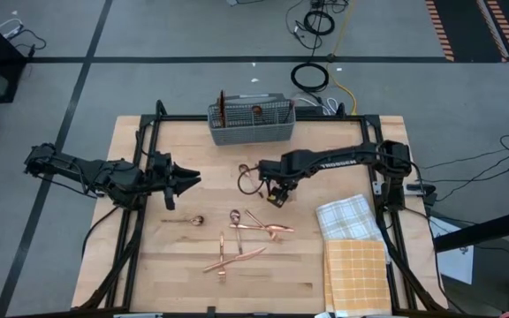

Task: Sort silverware
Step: Put the top right bronze fork into the gray silverware rack

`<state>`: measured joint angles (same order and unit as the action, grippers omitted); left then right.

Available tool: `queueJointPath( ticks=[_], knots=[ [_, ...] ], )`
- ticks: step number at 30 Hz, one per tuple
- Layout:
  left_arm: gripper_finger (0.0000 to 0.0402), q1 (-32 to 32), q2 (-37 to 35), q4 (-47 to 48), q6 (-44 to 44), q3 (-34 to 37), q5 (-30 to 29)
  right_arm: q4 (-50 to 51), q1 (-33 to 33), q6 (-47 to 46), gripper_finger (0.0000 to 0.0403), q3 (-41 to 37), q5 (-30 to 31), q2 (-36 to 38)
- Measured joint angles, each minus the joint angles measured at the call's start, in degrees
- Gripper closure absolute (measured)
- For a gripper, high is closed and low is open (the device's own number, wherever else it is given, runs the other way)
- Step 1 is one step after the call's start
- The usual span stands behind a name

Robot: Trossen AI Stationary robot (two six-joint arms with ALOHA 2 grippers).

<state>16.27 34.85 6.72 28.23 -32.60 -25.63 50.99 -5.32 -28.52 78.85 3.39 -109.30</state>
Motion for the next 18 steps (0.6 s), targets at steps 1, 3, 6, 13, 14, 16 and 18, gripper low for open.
queueJointPath(
  ticks=[1,3,6,13,14,16,18],
  knots=[
    [0.0288,0.0,0.0,0.0,0.0,0.0,0.0,-0.4,0.13,0.01,0.0137,0.0,0.71,0.0],
    [0.0288,0.0,0.0,0.0,0.02,0.0,0.0,-0.52,0.3,0.01,0.0136,0.0,2.61,0.0],
    [0.0288,0.0,0.01,0.0,0.02,0.0,0.0,-0.65,0.08,0.02,0.0135,0.0,2.83,0.0],
    [0.0288,0.0,0.0,-0.14,0.05,0.0,-0.02,-0.66,0.02,0.11,0.0135,0.0,3.99,-0.02],
    [0.0288,0.0,0.01,-0.16,0.06,0.0,-0.02,-0.68,0.04,0.08,0.0135,-0.01,4.01,-0.02],
    [0.0288,0.0,0.0,-0.16,0.06,0.0,-0.02,-1.53,0.06,-0.11,0.0135,-0.77,4.07,-0.04],
    [0.0288,0.0,0.0,-0.18,0.06,0.0,-0.02,-1.93,0.06,-1.05,0.0135,-2.27,4.07,-0.06]
  ],
)
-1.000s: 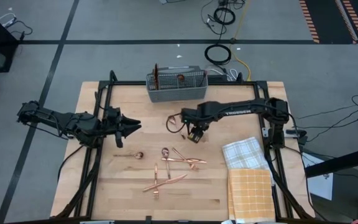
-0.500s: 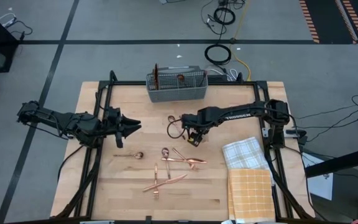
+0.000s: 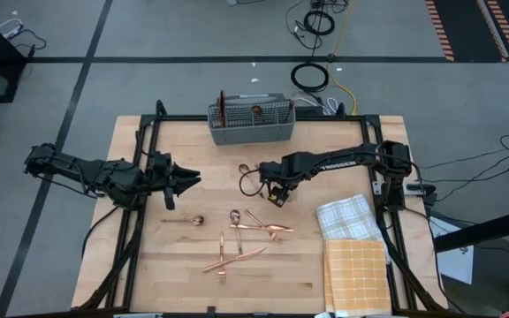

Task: Sort silverware
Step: Put the top right bronze fork into the gray silverware rack

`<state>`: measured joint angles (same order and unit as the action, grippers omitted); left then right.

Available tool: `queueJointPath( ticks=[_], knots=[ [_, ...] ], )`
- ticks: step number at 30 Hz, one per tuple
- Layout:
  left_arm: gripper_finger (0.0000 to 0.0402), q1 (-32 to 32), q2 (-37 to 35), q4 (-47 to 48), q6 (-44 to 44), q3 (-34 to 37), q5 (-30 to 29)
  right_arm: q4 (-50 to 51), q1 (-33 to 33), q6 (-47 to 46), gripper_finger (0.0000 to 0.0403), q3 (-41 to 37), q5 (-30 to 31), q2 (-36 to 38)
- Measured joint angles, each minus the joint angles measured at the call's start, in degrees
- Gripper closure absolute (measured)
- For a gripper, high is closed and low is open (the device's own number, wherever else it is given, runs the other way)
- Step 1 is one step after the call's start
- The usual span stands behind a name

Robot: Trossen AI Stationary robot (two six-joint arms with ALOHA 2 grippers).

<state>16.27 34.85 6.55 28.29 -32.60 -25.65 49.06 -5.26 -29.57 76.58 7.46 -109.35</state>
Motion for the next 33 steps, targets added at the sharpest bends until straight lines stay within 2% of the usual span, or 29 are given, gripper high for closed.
queueJointPath(
  ticks=[11,15,20,21,26,33],
  knots=[
    [0.0288,0.0,0.02,0.02,-0.07,0.0,-0.02,-7.09,0.13,-2.75,0.0145,-8.44,-0.63,-0.01],
    [0.0288,0.0,0.0,0.02,-0.07,0.0,-0.04,-8.22,0.18,-5.26,0.021,-9.96,-1.76,0.24],
    [0.0288,0.0,0.02,0.02,-0.09,0.0,-0.04,-7.63,0.28,-6.26,0.0367,-9.95,-4.12,0.19],
    [0.0288,-0.02,0.02,0.02,-0.09,0.0,-0.04,-7.36,0.36,-6.18,0.0384,-9.75,-4.75,0.16],
    [0.0288,0.0,0.02,0.02,-0.09,0.0,-0.06,-4.07,1.91,-5.71,0.04,-6.96,-6.12,-0.21],
    [0.0288,-0.01,0.0,0.03,-0.15,0.0,-0.06,11.02,5.79,-1.23,0.0402,4.86,-5.46,-0.27]
  ],
)
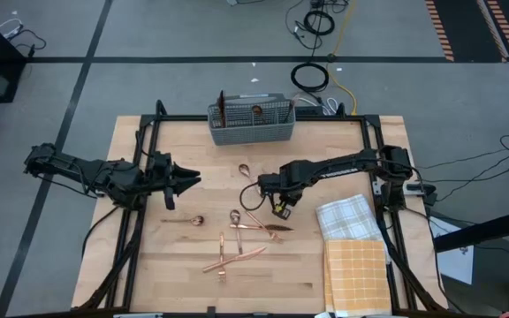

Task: Sort silverware
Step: Put the top right bronze fork into the gray silverware rack

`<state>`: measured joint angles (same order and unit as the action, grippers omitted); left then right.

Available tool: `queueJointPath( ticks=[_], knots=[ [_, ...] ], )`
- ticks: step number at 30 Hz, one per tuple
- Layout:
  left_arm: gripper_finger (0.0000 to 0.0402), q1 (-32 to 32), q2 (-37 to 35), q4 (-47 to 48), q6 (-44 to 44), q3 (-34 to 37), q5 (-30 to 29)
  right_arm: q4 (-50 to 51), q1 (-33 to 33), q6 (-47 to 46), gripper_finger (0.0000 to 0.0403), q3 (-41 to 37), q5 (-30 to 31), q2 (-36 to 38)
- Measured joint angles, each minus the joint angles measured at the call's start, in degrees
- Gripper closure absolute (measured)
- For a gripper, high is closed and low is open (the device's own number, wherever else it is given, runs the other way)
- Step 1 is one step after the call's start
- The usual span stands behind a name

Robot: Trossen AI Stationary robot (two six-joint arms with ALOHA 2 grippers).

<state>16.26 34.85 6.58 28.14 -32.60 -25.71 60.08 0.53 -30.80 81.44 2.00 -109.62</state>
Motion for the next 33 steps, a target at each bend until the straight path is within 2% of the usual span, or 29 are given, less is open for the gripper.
queueJointPath(
  ticks=[5,8,11,12,15,17,21,23,27,30,33],
  knots=[
    [0.0288,0.01,0.02,0.05,-0.02,0.0,0.0,18.44,2.36,4.54,0.0403,12.51,2.53,0.02],
    [0.0288,0.01,0.01,0.05,-0.07,0.0,0.0,30.63,3.2,6.5,0.0403,21.71,8.6,0.1],
    [0.0288,0.01,0.02,0.06,-0.07,0.0,0.0,28.36,2.85,12.86,0.0403,26.94,12.51,2.94],
    [0.0288,0.01,0.0,0.1,-0.07,0.0,0.0,28.99,2.48,14.94,0.0403,29.03,15.52,3.27],
    [0.0288,0.01,-0.11,0.33,-0.07,-0.02,0.02,29.74,0.07,14.56,0.0403,33.1,24.84,3.82],
    [0.0288,0.0,-0.11,0.38,-0.07,-0.02,0.24,28.46,-2.76,12.28,0.0403,34.33,25.19,4.13],
    [0.0288,0.01,-0.11,0.38,0.02,-0.02,1.14,28.74,-9.61,3.68,0.0403,35.36,18.06,4.58],
    [0.0288,0.0,-0.11,0.4,0.04,-0.02,1.31,26.87,-12.87,1.5,0.0403,35.3,9.36,4.43],
    [0.0288,0.0,-0.11,0.4,0.04,-0.02,1.73,25.26,-16.96,3.21,0.0403,35.31,-7.59,4.4],
    [0.0288,-0.01,-0.11,0.39,0.03,-0.02,2.38,30.25,-19.31,3.14,0.0403,35.27,-11.99,4.42],
    [0.0288,-0.01,-0.11,0.4,0.02,-0.02,3.27,27.66,-21.62,2.89,0.0403,35.29,-18.15,4.68]
  ],
)
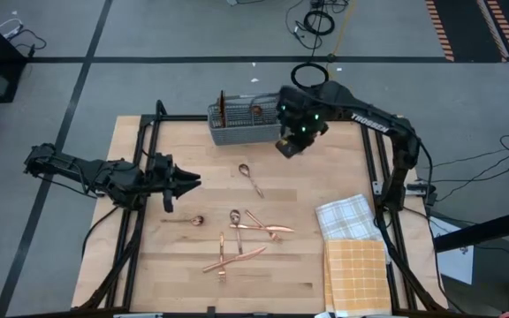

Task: Sort silverware
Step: Put the top right bronze fork into the gray silverware rack

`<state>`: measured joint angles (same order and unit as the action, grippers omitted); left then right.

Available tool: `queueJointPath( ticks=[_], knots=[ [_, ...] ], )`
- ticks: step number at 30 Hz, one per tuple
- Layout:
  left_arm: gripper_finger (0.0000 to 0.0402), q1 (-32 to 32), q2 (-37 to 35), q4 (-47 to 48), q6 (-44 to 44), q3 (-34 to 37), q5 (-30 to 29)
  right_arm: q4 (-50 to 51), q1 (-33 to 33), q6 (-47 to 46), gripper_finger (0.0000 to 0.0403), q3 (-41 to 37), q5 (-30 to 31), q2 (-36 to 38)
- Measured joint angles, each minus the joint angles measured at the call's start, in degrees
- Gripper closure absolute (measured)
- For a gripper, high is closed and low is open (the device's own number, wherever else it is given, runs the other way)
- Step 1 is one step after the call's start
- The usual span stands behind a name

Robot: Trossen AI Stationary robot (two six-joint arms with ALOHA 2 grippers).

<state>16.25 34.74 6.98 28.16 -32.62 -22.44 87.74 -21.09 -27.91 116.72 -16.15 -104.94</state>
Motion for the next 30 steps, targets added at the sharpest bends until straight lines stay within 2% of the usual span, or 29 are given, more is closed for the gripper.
queueJointPath(
  ticks=[2,4,6,10,19,23,28,30],
  knots=[
    [0.0288,0.0,0.0,0.02,0.0,0.0,0.5,-4.73,-1.29,-0.79,0.0403,0.02,-5.45,0.45],
    [0.0288,0.01,0.0,0.02,-0.01,0.0,1.11,-6.8,-2.24,-2.69,0.0403,0.05,-7.29,1.19],
    [0.0288,0.02,0.0,0.0,0.0,0.0,1.51,-4.6,-3.58,-3.19,0.0403,0.05,-7.07,1.53],
    [0.0288,0.02,0.0,0.0,-0.04,0.0,2.68,2.85,-6.36,-2.99,0.0403,0.03,-2.66,2.11],
    [0.0288,0.02,0.0,-0.01,0.1,0.0,2.85,1.98,-11.02,-4.01,0.0403,0.03,-3.17,1.98],
    [0.0288,0.02,0.0,-0.94,2.61,0.0,2.9,2.13,-12.99,-3.77,0.0403,0.03,-5.29,1.64],
    [0.0288,0.0,0.0,-4.18,3.03,0.0,2.92,2.19,-15.26,1.74,0.0403,0.03,-6.92,0.91],
    [0.0288,-0.17,0.01,-5.93,3.02,0.0,2.55,2.28,-16.03,4.16,0.0403,0.03,-9.59,0.76]
  ],
)
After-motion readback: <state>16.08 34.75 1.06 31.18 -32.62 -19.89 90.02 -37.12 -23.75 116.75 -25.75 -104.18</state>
